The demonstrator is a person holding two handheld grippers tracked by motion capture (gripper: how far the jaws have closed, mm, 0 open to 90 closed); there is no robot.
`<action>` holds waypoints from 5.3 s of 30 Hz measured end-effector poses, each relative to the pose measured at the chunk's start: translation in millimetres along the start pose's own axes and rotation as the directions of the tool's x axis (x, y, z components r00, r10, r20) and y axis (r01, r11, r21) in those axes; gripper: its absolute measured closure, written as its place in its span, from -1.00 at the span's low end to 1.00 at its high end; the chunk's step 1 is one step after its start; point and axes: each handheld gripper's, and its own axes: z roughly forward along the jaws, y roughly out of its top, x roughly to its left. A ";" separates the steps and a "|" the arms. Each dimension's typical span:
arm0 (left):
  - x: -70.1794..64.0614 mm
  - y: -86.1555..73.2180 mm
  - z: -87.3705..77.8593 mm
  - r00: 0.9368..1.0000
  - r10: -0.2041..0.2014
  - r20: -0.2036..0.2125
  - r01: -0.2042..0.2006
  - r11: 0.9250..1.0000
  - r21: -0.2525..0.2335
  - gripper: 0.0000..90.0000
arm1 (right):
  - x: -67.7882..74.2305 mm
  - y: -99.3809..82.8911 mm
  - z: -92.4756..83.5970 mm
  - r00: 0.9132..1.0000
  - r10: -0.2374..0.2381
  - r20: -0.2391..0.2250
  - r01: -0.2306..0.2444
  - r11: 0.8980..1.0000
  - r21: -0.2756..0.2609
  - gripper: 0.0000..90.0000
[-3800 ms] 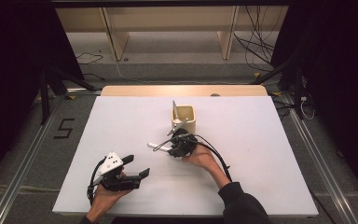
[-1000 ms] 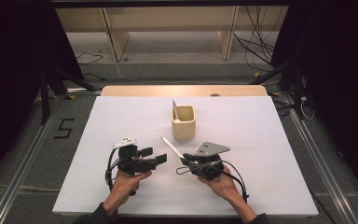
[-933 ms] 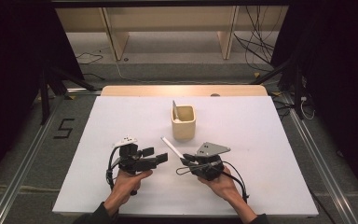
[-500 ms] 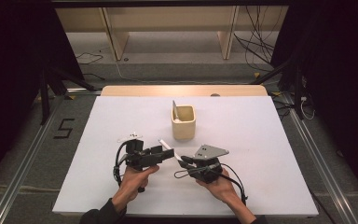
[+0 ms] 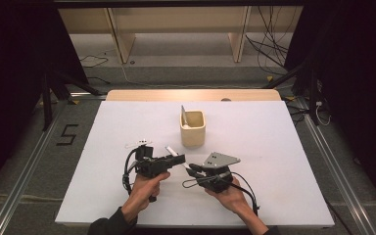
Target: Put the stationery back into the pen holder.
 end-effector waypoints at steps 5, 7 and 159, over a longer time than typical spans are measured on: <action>3.3 -0.3 -0.3 1.000 -0.020 0.008 0.020 1.000 -0.008 0.39 | 0.5 0.0 -0.1 1.000 0.004 -0.006 -0.004 1.000 0.000 0.76; 4.2 -0.6 -0.4 1.000 -0.024 0.011 0.024 1.000 -0.007 0.43 | 0.5 -0.2 -0.1 1.000 0.004 -0.006 -0.004 1.000 0.000 0.76; 7.4 127.9 70.1 0.946 0.201 -0.256 -0.254 0.948 -0.194 0.72 | -35.9 -59.0 -87.0 0.978 0.207 0.032 -0.205 0.977 -0.065 -0.41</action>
